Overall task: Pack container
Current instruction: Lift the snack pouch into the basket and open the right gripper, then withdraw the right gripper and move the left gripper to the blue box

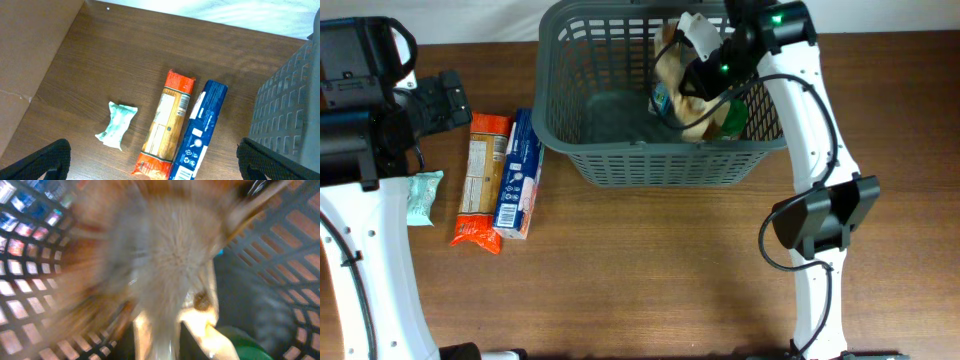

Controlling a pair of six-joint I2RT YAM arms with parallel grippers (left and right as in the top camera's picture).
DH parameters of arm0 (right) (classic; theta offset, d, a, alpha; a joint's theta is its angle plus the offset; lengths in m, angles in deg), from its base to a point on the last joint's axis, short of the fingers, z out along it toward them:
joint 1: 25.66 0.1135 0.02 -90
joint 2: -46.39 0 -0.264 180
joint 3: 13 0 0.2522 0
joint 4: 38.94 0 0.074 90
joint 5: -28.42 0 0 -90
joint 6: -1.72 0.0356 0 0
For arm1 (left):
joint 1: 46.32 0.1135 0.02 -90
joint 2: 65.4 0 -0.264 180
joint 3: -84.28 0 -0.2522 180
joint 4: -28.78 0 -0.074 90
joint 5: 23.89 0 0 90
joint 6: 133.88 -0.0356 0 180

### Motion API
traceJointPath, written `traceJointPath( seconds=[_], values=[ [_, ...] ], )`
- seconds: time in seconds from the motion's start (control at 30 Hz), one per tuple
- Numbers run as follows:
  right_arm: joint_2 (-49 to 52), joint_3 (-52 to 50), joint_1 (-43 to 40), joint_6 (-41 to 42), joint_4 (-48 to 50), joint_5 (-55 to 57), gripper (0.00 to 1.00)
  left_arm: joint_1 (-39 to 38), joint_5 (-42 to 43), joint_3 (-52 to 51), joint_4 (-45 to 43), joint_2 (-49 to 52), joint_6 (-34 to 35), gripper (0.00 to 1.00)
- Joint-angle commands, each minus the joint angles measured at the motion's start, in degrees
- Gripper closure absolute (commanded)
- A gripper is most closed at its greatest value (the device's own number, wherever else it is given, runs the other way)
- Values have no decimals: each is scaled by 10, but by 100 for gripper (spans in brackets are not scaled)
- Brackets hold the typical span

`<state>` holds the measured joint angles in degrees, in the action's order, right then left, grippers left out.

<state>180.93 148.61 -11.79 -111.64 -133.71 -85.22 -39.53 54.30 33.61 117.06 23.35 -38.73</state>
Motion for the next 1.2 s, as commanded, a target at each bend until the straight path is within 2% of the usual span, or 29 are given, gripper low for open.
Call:
traceJointPath(
  seconds=[0.0,0.03,0.17,0.4,0.57,0.63,0.7,0.87,0.93,1.03,1.17],
  values=[
    [-1,4,9,35,-7,59,53,2,4,0,1,4,-9,1],
    [-3,5,9,49,-6,67,47,2,4,0,1,4,-9,1],
    [-43,45,7,125,-17,111,32,2,4,0,1,4,-9,1],
    [-138,149,4,162,-37,172,24,2,4,0,1,4,-9,1],
    [-218,163,-32,175,-47,220,21,2,4,0,1,4,-9,0],
    [-246,163,-68,199,-47,220,18,2,4,0,0,4,-9,1],
    [-275,163,-149,232,-56,218,11,2,6,0,-26,4,-9,1],
    [-282,148,-314,282,-86,185,9,2,54,0,-25,5,-10,1],
    [-282,117,-376,286,-87,152,9,2,54,0,-16,8,-10,0],
    [-282,49,-450,294,-86,96,9,-2,71,0,22,19,-54,0],
    [-281,-67,-494,314,-72,88,9,-7,80,-3,67,57,-75,0]
  ],
)
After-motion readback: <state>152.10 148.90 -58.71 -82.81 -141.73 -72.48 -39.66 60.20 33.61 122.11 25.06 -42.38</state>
